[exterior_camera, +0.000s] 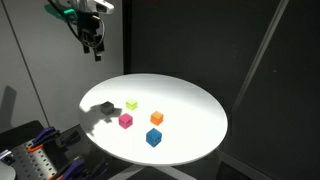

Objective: Pick up the lime green block and put it on the pink block

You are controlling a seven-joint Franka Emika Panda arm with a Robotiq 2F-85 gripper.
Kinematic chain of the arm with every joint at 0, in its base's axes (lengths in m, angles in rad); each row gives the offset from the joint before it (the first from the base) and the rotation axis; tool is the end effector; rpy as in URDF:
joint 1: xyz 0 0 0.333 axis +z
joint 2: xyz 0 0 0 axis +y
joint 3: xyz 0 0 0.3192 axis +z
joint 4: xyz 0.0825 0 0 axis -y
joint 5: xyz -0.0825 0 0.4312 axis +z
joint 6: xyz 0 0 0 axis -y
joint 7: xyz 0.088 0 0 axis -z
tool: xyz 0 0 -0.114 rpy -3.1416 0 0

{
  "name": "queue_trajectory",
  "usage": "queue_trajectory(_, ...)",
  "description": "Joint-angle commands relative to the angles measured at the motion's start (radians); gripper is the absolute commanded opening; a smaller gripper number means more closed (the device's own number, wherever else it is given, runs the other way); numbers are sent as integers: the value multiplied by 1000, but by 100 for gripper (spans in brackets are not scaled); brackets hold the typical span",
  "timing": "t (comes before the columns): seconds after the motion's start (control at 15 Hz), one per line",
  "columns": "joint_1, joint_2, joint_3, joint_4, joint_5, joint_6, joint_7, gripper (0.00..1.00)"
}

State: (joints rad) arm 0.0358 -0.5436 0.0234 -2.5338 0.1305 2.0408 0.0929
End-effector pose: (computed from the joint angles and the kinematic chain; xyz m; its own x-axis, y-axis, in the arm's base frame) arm 0.4256 0.0331 0.4395 0.9948 -0.0949 0.0375 -0.0902 -0.9897 -0.1108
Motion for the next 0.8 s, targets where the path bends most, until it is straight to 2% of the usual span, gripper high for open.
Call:
queue_trajectory(0.0,-4,0,3,2,2,-3,-2,100)
queue_trajectory(0.73,-8,19,7,19,-11,7,-2,100)
